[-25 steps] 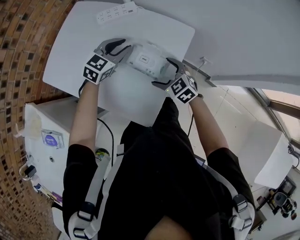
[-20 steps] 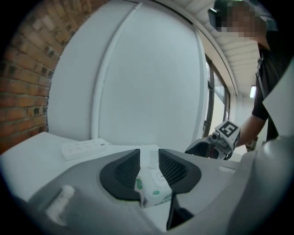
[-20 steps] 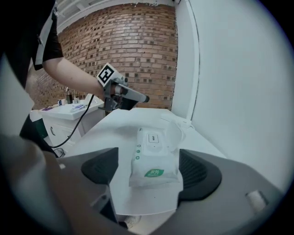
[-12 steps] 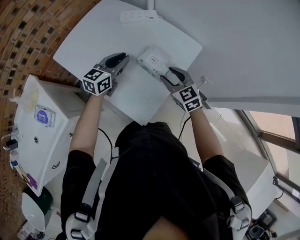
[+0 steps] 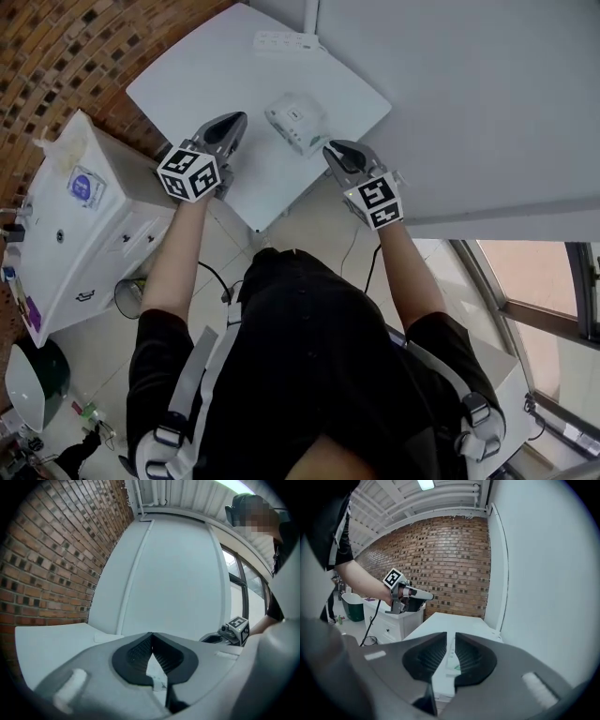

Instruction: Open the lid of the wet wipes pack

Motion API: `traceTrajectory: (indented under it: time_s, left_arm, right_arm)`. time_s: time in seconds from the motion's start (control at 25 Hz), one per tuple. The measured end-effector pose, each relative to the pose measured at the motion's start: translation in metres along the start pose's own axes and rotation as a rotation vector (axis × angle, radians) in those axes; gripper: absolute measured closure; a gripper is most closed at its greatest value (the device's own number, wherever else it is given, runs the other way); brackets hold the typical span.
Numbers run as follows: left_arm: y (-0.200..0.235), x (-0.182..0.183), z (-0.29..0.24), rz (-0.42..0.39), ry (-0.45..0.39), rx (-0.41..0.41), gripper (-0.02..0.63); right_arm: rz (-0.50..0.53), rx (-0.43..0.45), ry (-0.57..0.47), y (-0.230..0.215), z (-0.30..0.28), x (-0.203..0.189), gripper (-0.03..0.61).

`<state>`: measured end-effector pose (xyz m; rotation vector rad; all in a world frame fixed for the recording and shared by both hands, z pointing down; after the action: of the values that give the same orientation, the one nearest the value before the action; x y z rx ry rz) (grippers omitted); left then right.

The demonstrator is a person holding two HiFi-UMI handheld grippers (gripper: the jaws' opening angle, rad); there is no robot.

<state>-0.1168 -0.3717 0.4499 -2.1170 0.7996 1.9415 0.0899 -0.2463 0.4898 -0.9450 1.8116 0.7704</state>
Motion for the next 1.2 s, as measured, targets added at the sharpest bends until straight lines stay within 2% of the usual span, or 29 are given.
traceTrajectory:
  time_s: [0.24,0.44,0.68,0.84,1.04,1.2]
  left_arm:
    - [-0.045,0.002,0.046,-0.004,-0.094,0.057,0.612]
    - [-0.075,0.011,0.097,-0.056,-0.14,0.145,0.612]
    - [-0.112,0.008,0.151,-0.13,-0.145,0.227,0.612]
    - [-0.13,-0.006,0.172,-0.126,-0.157,0.227,0.612]
    - [-0.129,-0.019,0.187,-0.061,-0.177,0.223,0.612]
    - [-0.14,-0.013,0.205,-0.084,-0.197,0.204,0.612]
  right_arm:
    - [0.1,0.07,-0.029,0.018,0.034,0.001,0.534]
    - [0.045,0.108,-0.149,0.04,0.056,0.021,0.552]
    - [-0.032,0.133,-0.191,0.063,0.083,0.021,0.561]
    - [-0.072,0.106,-0.216,0.073,0.088,0.019,0.56]
    - [-0.13,0.073,-0.215,0.086,0.09,0.019,0.561]
    - [-0.129,0.055,-0.224,0.094,0.101,0.023,0.572]
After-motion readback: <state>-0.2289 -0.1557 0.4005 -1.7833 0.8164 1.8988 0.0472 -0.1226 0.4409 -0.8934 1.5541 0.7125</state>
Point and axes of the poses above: the fingertips, and each gripper's own axes: z backward along the fingers, y to its left, x out of its top, the point moved 5 cm from there along z, backward along the fingers, and after that the axes turned 2 degrees about y, right-handed, at the moved point
